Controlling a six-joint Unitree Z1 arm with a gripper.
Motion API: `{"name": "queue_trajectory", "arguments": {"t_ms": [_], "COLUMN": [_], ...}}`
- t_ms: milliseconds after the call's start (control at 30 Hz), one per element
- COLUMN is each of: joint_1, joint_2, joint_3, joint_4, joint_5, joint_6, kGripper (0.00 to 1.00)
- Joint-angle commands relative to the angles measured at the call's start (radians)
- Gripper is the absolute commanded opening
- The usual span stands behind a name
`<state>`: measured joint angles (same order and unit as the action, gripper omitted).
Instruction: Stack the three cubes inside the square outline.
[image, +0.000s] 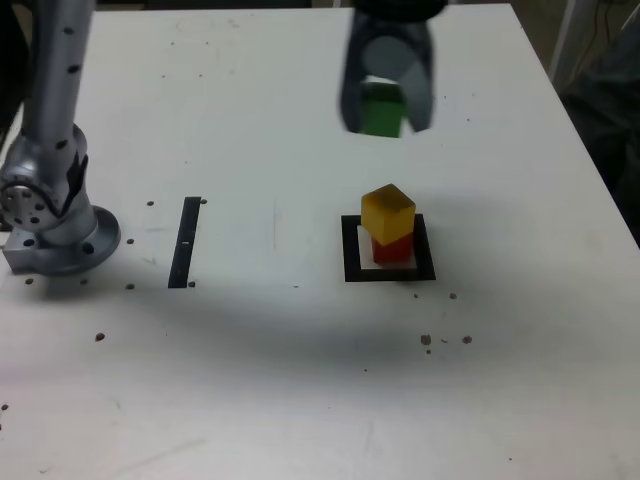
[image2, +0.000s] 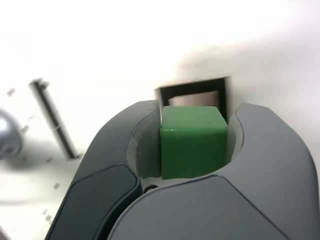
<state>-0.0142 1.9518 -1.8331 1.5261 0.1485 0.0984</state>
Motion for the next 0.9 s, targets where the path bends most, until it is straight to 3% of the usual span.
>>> {"name": "queue_trajectory", "arguments": {"t_ms": [0, 167, 667, 867], "joint_1": [-0.018, -0.058, -0.151, -0.151], "joint_2": [-0.033, -0.023, 0.034, 0.048], "joint_3": [0.008, 0.010, 0.009, 0.035], "joint_4": [0.004, 0.001, -0.005, -0.014], "joint_5": [-0.010, -0.028, -0.030, -0.039], "joint_6": [-0.039, -0.095, -0.193, -0.194], "kGripper": [0.17, 0.17, 0.17, 0.23]}}
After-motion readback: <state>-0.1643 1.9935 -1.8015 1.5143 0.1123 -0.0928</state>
